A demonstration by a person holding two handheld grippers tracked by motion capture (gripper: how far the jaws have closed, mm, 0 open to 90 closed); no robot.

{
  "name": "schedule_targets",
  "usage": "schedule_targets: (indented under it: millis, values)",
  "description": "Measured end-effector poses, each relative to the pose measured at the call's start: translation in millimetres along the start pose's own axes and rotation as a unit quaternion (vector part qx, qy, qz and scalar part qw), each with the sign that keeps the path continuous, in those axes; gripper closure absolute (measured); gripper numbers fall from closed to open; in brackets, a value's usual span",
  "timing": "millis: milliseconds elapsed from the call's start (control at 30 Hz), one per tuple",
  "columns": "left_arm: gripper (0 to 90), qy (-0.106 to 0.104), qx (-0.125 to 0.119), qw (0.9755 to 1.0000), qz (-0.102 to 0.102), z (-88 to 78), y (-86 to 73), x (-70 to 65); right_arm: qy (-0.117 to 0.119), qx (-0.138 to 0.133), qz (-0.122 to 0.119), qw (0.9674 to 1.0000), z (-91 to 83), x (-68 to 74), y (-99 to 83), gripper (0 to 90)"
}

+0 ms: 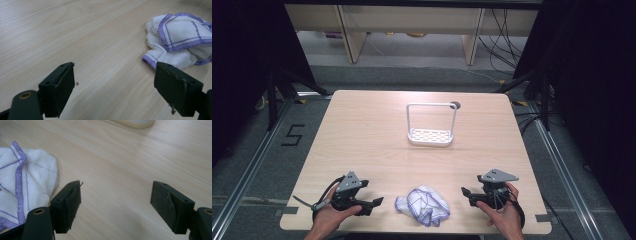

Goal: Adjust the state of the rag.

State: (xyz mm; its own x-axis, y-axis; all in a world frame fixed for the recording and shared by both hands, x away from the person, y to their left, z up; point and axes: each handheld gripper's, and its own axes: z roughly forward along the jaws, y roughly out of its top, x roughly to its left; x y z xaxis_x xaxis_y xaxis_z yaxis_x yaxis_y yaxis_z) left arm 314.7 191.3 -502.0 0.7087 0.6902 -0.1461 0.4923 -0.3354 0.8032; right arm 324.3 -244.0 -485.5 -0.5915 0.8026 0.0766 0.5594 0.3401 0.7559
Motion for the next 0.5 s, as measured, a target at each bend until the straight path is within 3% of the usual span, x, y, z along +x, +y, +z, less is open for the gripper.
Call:
schedule_targets:
  millis: [200,300,367,400,500]
  values:
    - [16.6,-0.004,-0.001,1.0,-0.002,-0.2,0.7,-2.9,-0.001,-0.006,-0.005,1.0,-0.6,3.6,1.9,29.7]
    - [16.6,-0.01,-0.004,0.9999,-0.001,-1.2,2.2,-8.8,0.02,-0.006,-0.011,0.9997,-1.6,6.0,4.2,33.8]
    - [16.6,-0.019,-0.006,0.9998,-0.001,-1.8,3.2,-13.1,0.022,-0.007,-0.015,0.9996,-2.3,8.2,5.4,34.5]
    - [16.6,-0.023,-0.006,0.9997,-0.001,-1.7,3.8,-15.6,0.011,-0.011,-0.019,0.9997,-2.8,9.3,5.5,35.3]
    - [16.6,-0.023,-0.009,0.9997,0.0,-0.5,4.7,-22.2,0.015,-0.012,-0.025,0.9995,-2.0,12.1,6.2,36.0]
